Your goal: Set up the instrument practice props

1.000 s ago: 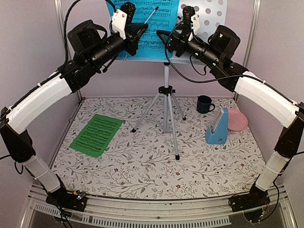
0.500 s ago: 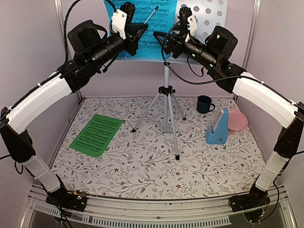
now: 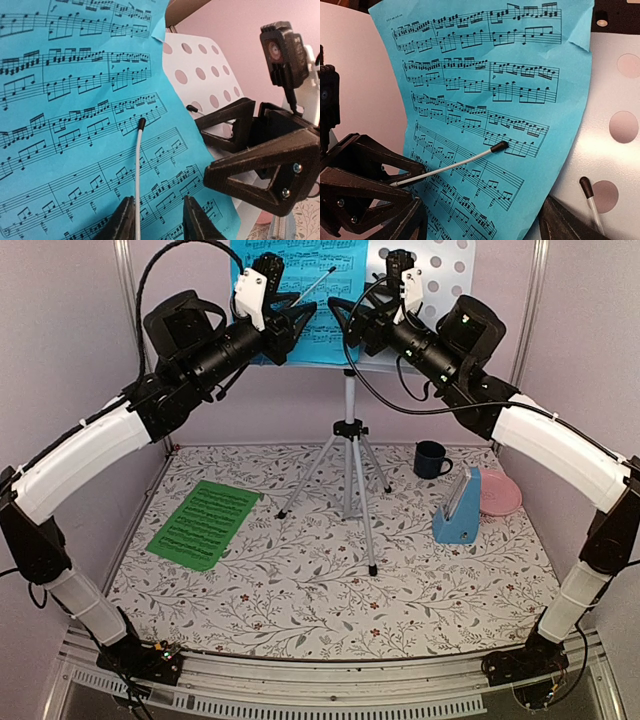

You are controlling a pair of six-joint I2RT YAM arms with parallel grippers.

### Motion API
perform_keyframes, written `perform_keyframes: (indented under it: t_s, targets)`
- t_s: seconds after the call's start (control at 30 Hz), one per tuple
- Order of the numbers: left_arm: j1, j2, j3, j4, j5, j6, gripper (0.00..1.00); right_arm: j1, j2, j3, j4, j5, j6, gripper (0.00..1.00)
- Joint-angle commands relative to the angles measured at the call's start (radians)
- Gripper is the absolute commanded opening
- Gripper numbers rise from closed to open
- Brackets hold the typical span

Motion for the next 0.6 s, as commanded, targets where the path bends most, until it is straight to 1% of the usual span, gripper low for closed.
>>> perform_keyframes:
  t_s: [0.0, 0.03, 0.17, 0.33, 0.4, 0.47, 0.57]
  targets:
    - [-0.016, -0.066, -0.032, 0.023, 0.000, -0.007, 0.39, -0.008, -0.052, -0.030, 0.019, 0.106, -0.005, 0.79]
    - [-0.019, -0.076, -0.039, 0.020, -0.004, -0.008, 0.41, -0.008, -0.059, -0.035, 0.020, 0.114, -0.007, 0.79]
    - [-0.033, -0.127, -0.092, 0.012, -0.045, -0.025, 0.57, -0.008, -0.096, -0.062, 0.021, 0.131, -0.015, 0.81]
    - [-0.035, -0.232, -0.186, -0.021, -0.121, -0.114, 0.68, -0.008, -0.151, -0.105, 0.023, 0.118, -0.016, 0.85]
    - [-0.032, -0.281, -0.243, -0.041, -0.169, -0.159, 0.71, -0.008, -0.172, -0.125, 0.017, 0.102, -0.012, 0.89]
    - [-0.024, -0.330, -0.289, -0.080, -0.222, -0.215, 0.72, -0.008, -0.200, -0.145, 0.008, 0.088, -0.005, 0.91]
    - [0.026, -0.392, -0.355, -0.170, -0.262, -0.344, 0.71, -0.008, -0.239, -0.187, 0.002, 0.066, 0.008, 0.92]
